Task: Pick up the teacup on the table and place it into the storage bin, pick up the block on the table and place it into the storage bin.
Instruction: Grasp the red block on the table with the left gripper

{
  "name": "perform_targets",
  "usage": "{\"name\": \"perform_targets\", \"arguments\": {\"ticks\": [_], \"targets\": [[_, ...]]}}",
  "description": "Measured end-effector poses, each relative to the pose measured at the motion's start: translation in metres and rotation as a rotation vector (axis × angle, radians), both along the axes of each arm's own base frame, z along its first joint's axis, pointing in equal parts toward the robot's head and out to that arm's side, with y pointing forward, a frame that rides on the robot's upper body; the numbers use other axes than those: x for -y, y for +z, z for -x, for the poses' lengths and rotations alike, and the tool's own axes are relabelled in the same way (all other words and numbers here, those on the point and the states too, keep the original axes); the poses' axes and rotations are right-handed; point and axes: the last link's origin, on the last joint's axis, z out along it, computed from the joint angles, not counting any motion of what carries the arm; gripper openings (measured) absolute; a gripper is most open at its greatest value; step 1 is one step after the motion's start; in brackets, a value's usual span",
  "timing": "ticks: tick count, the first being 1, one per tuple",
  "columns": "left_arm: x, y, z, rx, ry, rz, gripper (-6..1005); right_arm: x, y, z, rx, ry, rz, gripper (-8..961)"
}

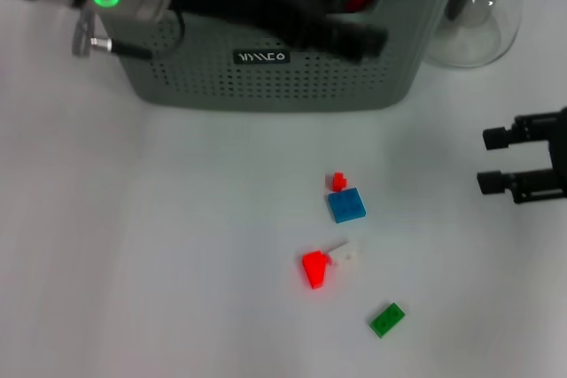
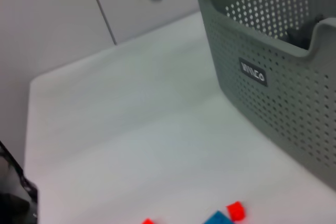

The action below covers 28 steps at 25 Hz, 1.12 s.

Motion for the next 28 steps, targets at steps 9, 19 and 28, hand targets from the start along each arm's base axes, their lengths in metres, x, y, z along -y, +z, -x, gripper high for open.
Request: {"name": "perform_targets", "arguments": {"ticks": [9,19,28], "targets": [[0.015,-0.004,0.008,-0.053,-0.044,0.109,951,0.025,-0.012,-0.007,-0.113,0.055,-0.008,737],[0.022,0.002,0.017,-0.091,-0.076,0.143,951,0.011,-0.034,0.003,-0.152,0.104,-0.071,738],[0.041,-0.014,0.034,-0.269,-0.173,0.254,950,0.01,-0.056,0.016,-0.155,0.021,0.045,739]]}}
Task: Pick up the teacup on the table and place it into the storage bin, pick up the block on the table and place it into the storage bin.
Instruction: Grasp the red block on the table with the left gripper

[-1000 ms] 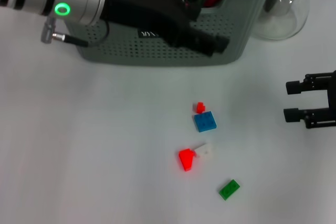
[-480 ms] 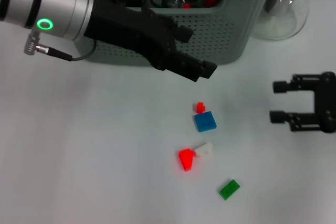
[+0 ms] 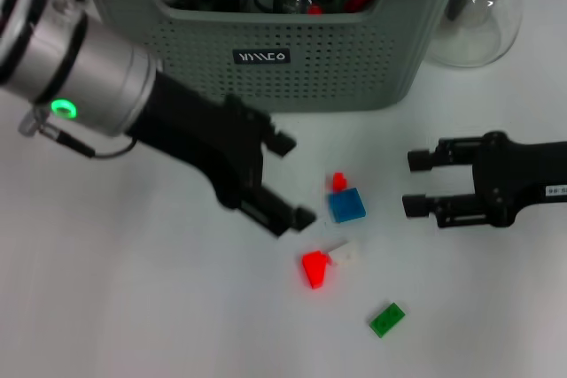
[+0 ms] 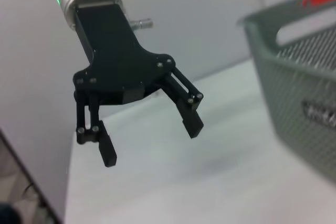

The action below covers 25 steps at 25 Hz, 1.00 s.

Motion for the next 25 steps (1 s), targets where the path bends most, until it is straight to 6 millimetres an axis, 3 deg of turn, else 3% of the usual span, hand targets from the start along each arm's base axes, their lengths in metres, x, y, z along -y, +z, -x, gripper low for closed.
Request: {"name": "perform_targets", "arguments": {"ticks": [11,25], "targets": [[0.0,-0.049,0.016,-0.274,-0.034,0.02,949,-0.03,0.007,0.007,0.23,-0.078,0.075,734],[0.009,-0.104,-0.005,-0.428,-0.05,-0.022,948,-0.042,0.01,0.016,0.255,-0.06,0.05,732]]}}
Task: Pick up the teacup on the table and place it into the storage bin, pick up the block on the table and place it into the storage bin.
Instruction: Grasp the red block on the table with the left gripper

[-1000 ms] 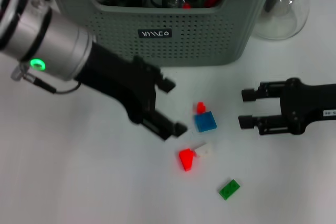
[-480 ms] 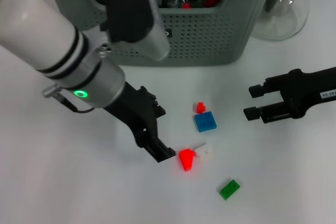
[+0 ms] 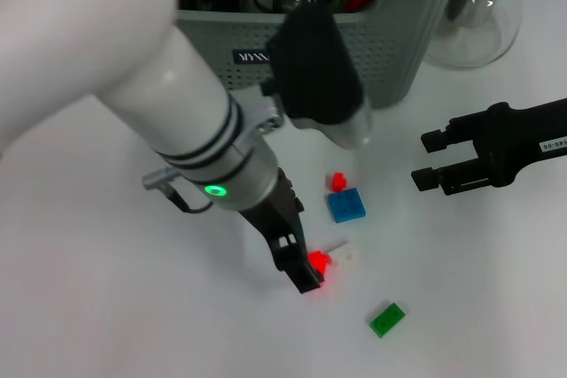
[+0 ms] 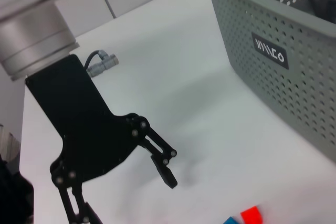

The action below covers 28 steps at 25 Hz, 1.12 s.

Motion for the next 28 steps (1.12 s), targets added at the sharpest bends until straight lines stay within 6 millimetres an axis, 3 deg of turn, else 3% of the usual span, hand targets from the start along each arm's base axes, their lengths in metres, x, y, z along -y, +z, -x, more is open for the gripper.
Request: {"name": "perform_targets", "arguments": {"ticks": [7,24,28], "targets": [[0.008,-0.019,-0.008,-0.082,-0.003,-0.046,948,-0.003,-0.002,0.002,0.029,0.019,0.007,732],[0.022,-0.04,-0.008,-0.119,-0.006,-0.05,947,-0.005,-0.004,0.003,0.04,0.028,-0.003,733],[0.022,-0.041,-0.008,-0.118,-0.013,-0.053,872,-0.005,-0.005,0.003,0.038,0.028,-0.002,732]]}}
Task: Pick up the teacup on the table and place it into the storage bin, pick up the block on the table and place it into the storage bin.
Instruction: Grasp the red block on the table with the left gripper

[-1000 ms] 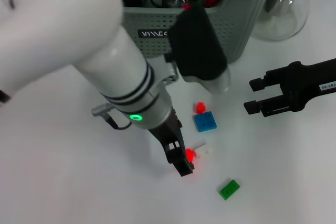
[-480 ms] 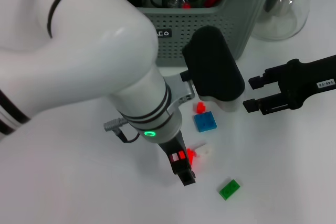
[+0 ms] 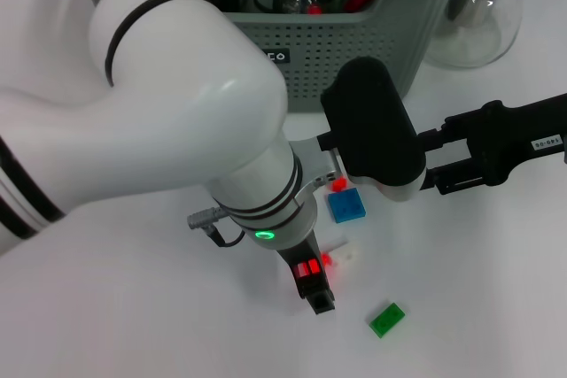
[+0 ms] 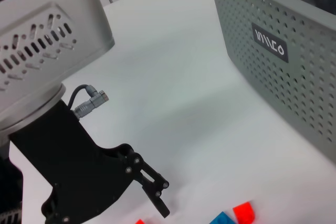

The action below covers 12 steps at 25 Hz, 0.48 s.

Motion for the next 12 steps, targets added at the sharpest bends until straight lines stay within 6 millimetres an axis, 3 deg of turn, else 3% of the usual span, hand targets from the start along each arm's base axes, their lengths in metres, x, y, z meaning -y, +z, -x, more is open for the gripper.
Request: {"name": "perform_targets", "arguments": {"ticks": [12], "targets": [[0.0028,-0.0063,0.0046,-0.029,-0.045,-0.001,720,-0.002,-0.0003,-0.0001,-0.002,0.0,-0.017,731]]}}
